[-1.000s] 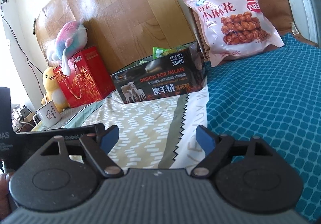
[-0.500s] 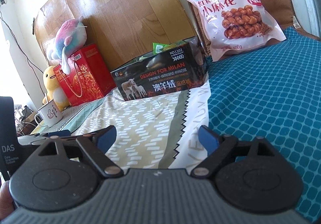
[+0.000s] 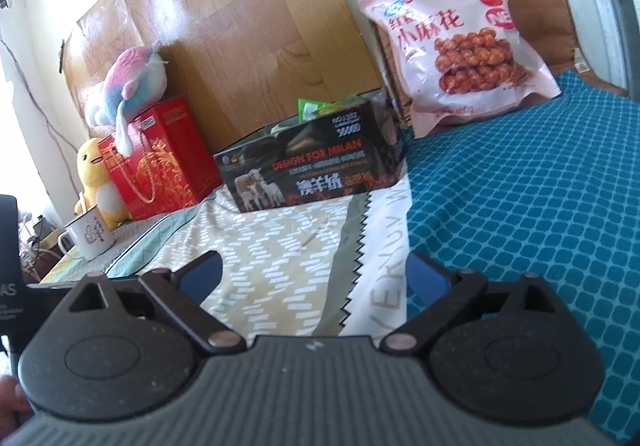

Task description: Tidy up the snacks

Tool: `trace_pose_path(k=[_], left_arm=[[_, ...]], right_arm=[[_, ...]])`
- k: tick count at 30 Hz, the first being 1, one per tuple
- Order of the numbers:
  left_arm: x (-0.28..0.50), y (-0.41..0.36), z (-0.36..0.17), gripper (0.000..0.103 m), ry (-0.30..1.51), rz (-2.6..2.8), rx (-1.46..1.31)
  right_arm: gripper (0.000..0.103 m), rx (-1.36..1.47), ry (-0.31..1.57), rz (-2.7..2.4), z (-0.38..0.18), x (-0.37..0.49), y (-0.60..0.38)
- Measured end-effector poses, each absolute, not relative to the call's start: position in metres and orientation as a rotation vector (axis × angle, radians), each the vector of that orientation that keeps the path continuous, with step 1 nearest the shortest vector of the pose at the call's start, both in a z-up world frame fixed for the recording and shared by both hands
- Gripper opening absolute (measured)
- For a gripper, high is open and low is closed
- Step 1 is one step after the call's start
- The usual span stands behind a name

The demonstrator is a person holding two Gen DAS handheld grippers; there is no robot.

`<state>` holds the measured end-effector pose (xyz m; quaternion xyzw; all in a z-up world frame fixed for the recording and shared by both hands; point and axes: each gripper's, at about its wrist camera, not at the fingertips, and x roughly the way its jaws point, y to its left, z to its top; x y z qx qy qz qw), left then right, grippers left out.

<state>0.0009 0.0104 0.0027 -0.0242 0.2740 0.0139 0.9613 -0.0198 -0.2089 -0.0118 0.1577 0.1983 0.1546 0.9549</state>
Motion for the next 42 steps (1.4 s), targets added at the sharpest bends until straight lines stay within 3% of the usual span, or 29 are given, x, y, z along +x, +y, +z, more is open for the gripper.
trace_pose_path(k=[11, 20, 23, 34, 42], left_arm=[[-0.018, 0.009, 0.012, 0.103, 0.382, 0.082, -0.052], [-0.050, -0.006, 0.018, 0.103, 0.120, 0.135, -0.007], [-0.060, -0.012, 0.018, 0.103, 0.036, 0.140, 0.024], [-0.065, -0.019, 0.016, 0.103, 0.014, 0.140, 0.058], [-0.055, -0.010, 0.017, 0.103, 0.086, 0.164, 0.018]], right_arm=[[0.103, 0.323, 0.248, 0.221, -0.005, -0.039, -0.212], [0.103, 0.029, -0.141, -0.052, 0.002, -0.066, -0.195], [0.103, 0.010, -0.143, -0.048, 0.002, -0.066, -0.196], [0.103, -0.034, -0.088, 0.003, 0.002, -0.063, -0.187], [0.103, -0.050, -0.023, 0.065, 0.002, -0.057, -0.182]])
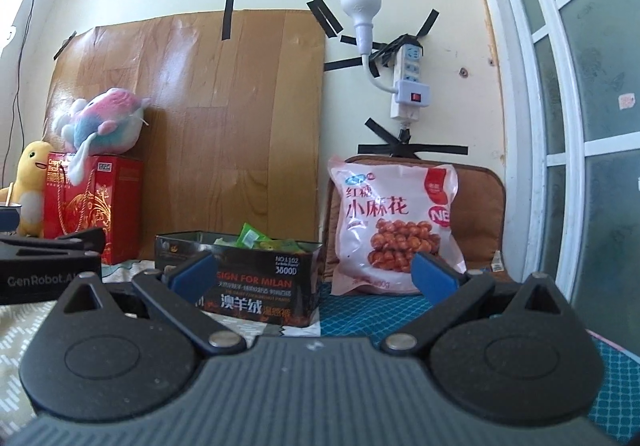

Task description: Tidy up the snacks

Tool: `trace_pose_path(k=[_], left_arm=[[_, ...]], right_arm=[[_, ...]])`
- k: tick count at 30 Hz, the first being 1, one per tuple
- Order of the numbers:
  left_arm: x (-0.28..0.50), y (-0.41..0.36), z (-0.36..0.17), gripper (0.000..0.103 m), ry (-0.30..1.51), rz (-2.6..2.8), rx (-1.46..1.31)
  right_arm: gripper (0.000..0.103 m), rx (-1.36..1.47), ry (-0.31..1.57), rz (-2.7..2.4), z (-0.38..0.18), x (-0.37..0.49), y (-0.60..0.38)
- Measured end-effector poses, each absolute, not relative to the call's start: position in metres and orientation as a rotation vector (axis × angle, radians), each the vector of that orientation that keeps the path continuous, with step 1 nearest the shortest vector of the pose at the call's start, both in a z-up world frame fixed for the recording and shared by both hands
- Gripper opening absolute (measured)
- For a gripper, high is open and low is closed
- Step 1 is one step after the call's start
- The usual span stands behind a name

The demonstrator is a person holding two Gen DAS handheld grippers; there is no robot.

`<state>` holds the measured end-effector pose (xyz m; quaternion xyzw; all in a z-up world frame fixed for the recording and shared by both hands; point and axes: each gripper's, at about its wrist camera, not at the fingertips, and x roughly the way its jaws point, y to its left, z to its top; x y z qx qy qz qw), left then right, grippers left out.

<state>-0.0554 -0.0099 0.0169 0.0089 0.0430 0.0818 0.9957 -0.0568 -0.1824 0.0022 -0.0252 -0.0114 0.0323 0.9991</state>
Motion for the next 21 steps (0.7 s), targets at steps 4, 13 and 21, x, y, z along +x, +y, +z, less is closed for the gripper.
trace_pose_path(k=[4, 13, 21], left_arm=[[-0.040, -0.005, 0.015, 0.103, 0.217, 0.165, 0.028], [-0.035, -0.010, 0.011, 0.103, 0.307, 0.111, 0.081], [-0.027, 0.006, 0.013, 0.103, 0.358, 0.085, -0.003]], right_arm=[[0.103, -0.017, 0.039, 0.091, 0.003, -0.050, -0.186], [0.103, 0.006, 0.098, 0.124, 0.002, -0.046, -0.185], [0.103, 0.004, 0.106, 0.131, 0.003, -0.045, -0.185]])
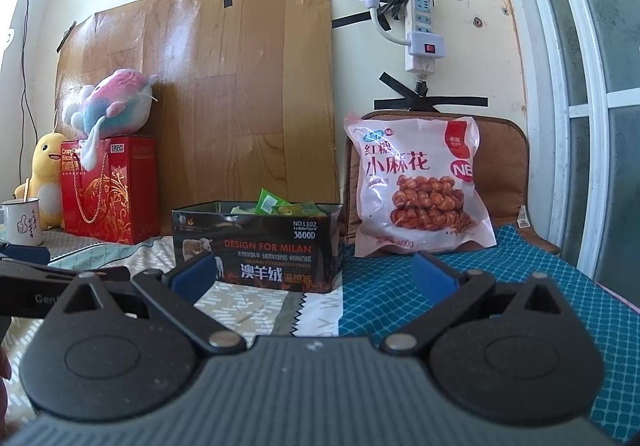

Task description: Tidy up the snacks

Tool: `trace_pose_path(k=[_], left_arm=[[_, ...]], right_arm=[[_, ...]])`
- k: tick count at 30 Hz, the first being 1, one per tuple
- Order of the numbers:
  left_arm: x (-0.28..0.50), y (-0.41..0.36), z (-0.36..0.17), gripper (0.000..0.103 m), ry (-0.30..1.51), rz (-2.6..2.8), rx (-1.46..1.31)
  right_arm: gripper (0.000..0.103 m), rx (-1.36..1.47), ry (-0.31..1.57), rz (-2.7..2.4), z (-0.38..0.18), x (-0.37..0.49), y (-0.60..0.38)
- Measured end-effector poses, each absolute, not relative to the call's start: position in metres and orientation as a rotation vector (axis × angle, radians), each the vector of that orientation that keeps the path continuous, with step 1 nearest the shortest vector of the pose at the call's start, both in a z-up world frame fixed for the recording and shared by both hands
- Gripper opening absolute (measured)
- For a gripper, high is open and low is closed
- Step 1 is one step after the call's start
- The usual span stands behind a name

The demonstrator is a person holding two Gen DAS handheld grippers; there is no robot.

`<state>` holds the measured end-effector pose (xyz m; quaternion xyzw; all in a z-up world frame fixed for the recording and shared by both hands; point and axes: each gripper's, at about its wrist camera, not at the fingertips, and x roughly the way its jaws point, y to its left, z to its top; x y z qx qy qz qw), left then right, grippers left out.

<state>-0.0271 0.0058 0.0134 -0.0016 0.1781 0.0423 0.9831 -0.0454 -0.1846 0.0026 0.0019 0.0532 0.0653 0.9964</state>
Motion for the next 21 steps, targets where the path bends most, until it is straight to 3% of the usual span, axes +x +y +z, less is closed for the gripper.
trace_pose_path(k=[21], left_arm=[[-0.0242, 0.0093, 0.0125, 0.103, 0.386, 0.063, -0.027]], right_arm=[[0.103, 0.001, 0.144, 0.153, 0.0012, -0.0398, -0.1830]])
